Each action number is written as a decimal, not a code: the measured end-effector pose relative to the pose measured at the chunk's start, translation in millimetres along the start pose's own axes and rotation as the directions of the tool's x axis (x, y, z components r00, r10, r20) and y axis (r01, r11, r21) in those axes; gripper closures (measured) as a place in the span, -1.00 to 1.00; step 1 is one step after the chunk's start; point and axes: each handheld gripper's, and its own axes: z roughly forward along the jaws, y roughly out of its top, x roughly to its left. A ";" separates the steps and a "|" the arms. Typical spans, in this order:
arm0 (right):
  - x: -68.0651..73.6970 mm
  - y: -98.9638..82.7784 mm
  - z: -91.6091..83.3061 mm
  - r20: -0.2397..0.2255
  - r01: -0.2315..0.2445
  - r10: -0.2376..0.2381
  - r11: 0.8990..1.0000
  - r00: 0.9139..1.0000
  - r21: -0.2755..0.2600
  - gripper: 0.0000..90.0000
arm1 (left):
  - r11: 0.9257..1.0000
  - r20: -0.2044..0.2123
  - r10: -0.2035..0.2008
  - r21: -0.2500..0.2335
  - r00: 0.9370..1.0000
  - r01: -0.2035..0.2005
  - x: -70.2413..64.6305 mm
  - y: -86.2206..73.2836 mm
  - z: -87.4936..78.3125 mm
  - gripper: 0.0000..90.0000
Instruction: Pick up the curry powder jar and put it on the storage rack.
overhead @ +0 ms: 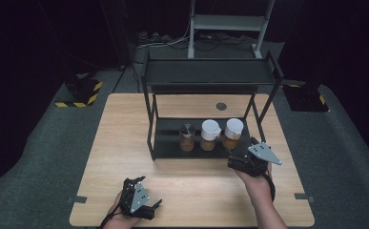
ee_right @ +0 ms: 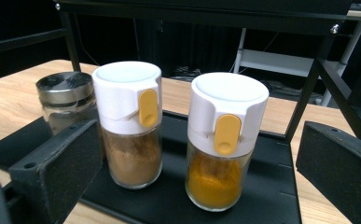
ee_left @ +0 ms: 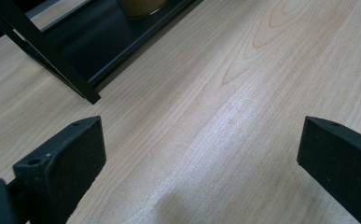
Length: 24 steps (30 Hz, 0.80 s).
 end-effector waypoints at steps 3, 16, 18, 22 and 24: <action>2.2 -0.8 -6.4 0.001 0.006 -0.006 1.000 1.000 -0.003 -1.00 | 1.000 -0.001 0.001 0.000 1.000 -0.001 -0.1 0.0 0.0 -0.97; 16.7 -12.0 -37.4 -0.011 0.058 -0.058 0.998 0.998 -0.006 -1.00 | 1.000 -0.004 0.004 0.004 1.000 -0.004 -1.0 0.7 0.2 -0.97; 19.9 -16.1 -41.9 -0.008 0.069 -0.069 0.998 0.998 0.001 -1.00 | 1.000 -0.005 0.001 0.002 1.000 -0.001 -1.2 0.4 0.3 -0.97; 24.4 -24.6 -48.6 -0.004 0.081 -0.081 0.997 0.997 0.013 -1.00 | 1.000 -0.006 0.004 0.005 1.000 -0.004 -1.3 0.8 0.2 -0.97; 26.4 -29.0 -51.7 -0.004 0.087 -0.087 0.996 0.996 0.022 -1.00 | 1.000 -0.006 0.008 0.006 1.000 -0.007 -1.3 1.1 0.3 -0.97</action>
